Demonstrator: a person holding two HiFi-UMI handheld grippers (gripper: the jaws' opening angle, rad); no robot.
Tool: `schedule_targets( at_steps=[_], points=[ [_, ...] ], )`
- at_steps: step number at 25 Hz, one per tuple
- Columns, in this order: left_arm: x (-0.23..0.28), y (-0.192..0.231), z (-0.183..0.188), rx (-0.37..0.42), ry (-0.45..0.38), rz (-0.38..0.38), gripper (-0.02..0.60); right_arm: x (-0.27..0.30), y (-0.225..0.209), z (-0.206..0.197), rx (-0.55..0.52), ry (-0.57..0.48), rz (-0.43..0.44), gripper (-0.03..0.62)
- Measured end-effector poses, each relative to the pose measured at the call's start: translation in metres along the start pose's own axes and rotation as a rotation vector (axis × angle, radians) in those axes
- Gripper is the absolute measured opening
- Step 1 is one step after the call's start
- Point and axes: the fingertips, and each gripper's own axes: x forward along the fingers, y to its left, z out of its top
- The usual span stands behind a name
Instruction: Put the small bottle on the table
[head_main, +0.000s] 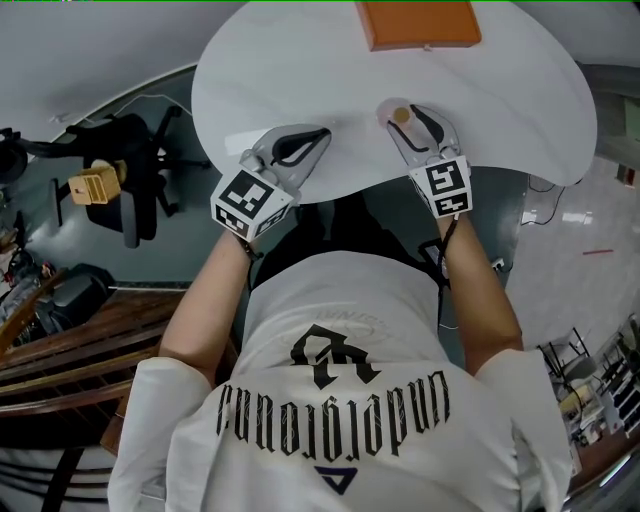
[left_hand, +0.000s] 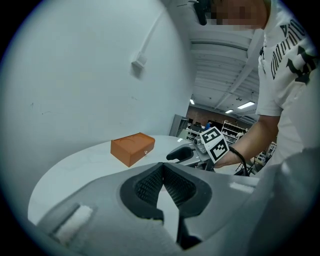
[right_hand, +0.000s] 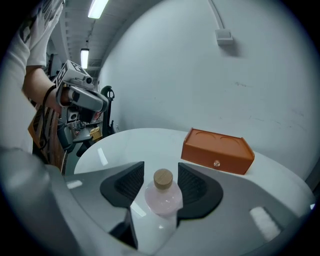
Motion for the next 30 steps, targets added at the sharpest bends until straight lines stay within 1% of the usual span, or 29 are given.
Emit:
schedule_targets(
  at_steps=[3,6,12,17,21,30],
  points=[
    [-0.017,-0.007,0.003,0.012,-0.01,-0.005,0.008,-0.015,0.006,0.017,-0.007,-0.028,-0.028,0.21],
    [-0.036,-0.012,0.007,0.027,-0.023,0.006,0.008,-0.033,0.016,0.037,0.003,-0.07,-0.048,0.207],
    [-0.08,-0.024,0.025,0.068,-0.097,0.0,0.008,-0.071,0.051,0.075,0.007,-0.134,-0.088,0.199],
    [-0.12,-0.037,0.034,0.093,-0.138,-0.015,0.008,-0.098,0.086,0.101,-0.001,-0.165,-0.112,0.19],
    [-0.152,-0.046,0.04,0.122,-0.171,-0.032,0.008,-0.117,0.114,0.115,-0.009,-0.193,-0.155,0.15],
    [-0.223,-0.073,0.058,0.189,-0.231,-0.055,0.008,-0.156,0.182,0.145,0.0,-0.254,-0.191,0.087]
  ],
)
